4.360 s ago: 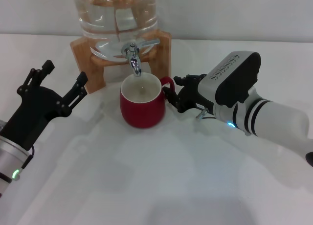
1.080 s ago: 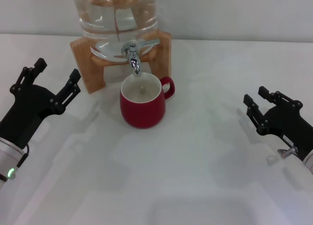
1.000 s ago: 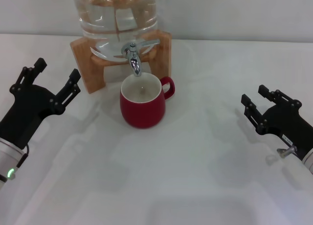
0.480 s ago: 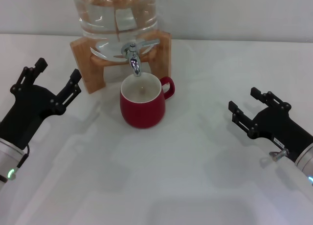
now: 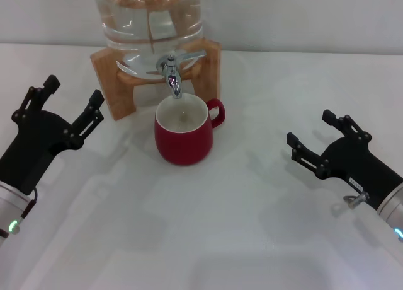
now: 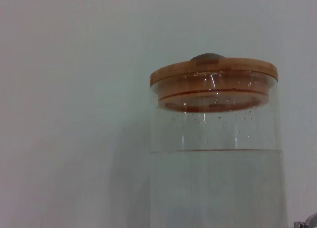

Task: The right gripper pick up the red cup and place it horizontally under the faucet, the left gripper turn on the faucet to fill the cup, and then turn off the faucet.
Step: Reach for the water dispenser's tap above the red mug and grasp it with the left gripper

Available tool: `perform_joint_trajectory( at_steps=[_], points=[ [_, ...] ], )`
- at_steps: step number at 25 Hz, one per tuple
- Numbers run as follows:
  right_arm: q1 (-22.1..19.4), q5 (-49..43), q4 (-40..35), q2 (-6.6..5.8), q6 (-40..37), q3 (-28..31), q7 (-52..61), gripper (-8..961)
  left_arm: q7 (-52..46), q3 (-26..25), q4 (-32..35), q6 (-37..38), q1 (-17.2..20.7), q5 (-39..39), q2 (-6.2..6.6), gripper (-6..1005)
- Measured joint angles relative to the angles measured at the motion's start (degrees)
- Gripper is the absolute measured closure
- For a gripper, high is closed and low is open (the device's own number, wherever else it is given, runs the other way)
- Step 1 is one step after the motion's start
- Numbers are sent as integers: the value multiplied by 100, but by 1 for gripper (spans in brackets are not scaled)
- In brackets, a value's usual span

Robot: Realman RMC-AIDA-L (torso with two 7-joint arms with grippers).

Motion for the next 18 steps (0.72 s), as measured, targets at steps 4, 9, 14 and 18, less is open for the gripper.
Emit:
perform_joint_trajectory(
  at_steps=[4, 9, 14, 18],
  points=[
    [-23, 20, 12, 0, -9, -3, 2, 79, -2, 0, 2, -85, -2, 0, -2, 137],
    [-9, 38, 19, -1, -12, -3, 13, 83, -86, 7, 54, -167, -26, -1, 9, 138],
    [3, 44, 22, -1, -4, -3, 40, 84, -489, 65, 358, 76, -22, 116, 51, 140],
    [2, 47, 16, -1, 0, 11, 47, 84, -782, 59, 1045, 720, 160, 510, 64, 142]
  ],
)
